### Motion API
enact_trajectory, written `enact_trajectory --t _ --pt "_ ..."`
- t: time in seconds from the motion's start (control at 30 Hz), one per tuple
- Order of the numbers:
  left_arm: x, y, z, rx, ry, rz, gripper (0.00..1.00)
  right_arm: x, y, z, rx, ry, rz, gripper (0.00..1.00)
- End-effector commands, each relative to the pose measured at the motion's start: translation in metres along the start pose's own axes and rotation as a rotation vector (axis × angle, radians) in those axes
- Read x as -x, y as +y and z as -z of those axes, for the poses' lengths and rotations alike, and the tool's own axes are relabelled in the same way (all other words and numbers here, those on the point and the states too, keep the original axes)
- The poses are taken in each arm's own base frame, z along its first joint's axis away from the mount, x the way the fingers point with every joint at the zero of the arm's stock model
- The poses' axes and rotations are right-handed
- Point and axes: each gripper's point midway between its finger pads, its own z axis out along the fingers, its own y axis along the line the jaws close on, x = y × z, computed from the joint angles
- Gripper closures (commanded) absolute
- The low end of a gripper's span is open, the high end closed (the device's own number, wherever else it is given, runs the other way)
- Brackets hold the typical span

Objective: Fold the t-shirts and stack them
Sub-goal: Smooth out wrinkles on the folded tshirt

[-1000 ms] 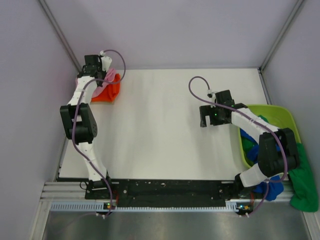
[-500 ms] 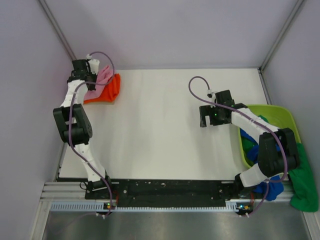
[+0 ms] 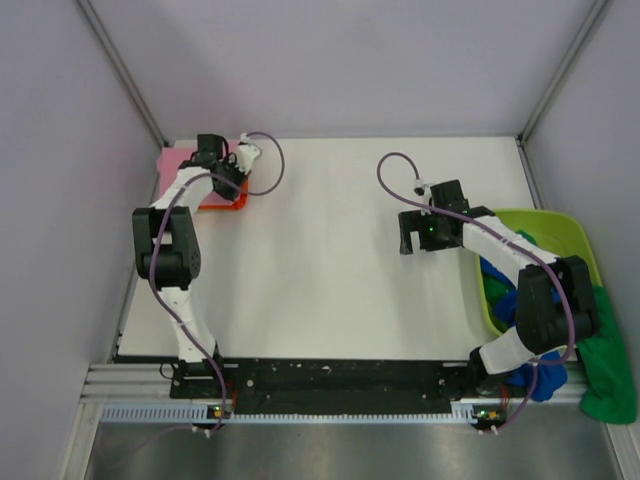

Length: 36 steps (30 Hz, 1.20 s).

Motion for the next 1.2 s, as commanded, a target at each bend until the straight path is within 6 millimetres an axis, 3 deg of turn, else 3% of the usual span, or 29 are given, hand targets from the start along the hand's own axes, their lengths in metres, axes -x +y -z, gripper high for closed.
enact_trajectory --t 0.0,0.13,0.2,0.27,0.3,0.33,0.4,0.5,0.57,0.63,0.73,0.77,0.93,1.07,1.17 --pt "-0.009 -0.008 -0.006 -0.033 0.057 -0.059 1.00 0.004 -0.001 0.002 0.007 -0.020 0.014 0.01" --pt "-0.025 0.003 -0.004 0.021 0.131 -0.069 1.00 0.005 0.000 0.002 0.009 -0.021 0.014 0.01" --pt "-0.028 0.005 -0.001 0.031 0.141 -0.086 0.91 0.004 0.000 0.002 0.009 -0.019 0.016 0.01" --pt "-0.027 0.003 0.003 0.023 0.135 -0.100 0.65 0.005 0.000 0.002 0.010 -0.019 0.014 0.01" --pt "-0.025 -0.001 0.005 0.006 0.127 -0.107 0.36 0.004 -0.001 0.001 0.009 -0.018 0.012 0.01" --pt "-0.024 -0.004 0.009 -0.015 0.113 -0.112 0.22 0.004 0.000 0.002 0.010 -0.018 0.015 0.01" --pt "-0.013 -0.015 0.018 -0.060 0.063 -0.122 0.14 0.004 0.000 0.002 0.011 -0.019 0.015 0.01" --pt "0.007 -0.029 0.043 -0.110 -0.032 -0.145 0.12 0.005 0.000 0.002 0.011 -0.021 0.017 0.01" --pt "0.017 -0.036 0.062 -0.123 -0.084 -0.155 0.04 0.006 0.000 0.004 0.012 -0.029 0.012 0.01" --pt "0.026 -0.044 0.081 -0.118 -0.130 -0.161 0.01 0.009 -0.001 0.008 -0.002 -0.046 0.013 0.01" --pt "0.023 -0.060 0.101 -0.126 -0.154 -0.165 0.01 0.019 -0.001 0.019 -0.012 -0.102 0.016 0.01" --pt "0.024 -0.077 0.105 -0.151 -0.157 -0.184 0.01 0.021 0.000 0.022 -0.008 -0.122 0.014 0.01" --pt "-0.009 -0.126 0.121 -0.228 -0.139 -0.175 0.01 0.035 0.004 0.047 0.004 -0.243 0.009 0.01" --pt "-0.039 -0.147 0.127 -0.216 -0.138 -0.142 0.01 0.042 0.004 0.077 -0.009 -0.399 0.001 0.01" --pt "-0.057 -0.156 0.121 -0.175 -0.174 -0.105 0.01 0.037 0.001 0.089 -0.020 -0.491 -0.023 0.01"
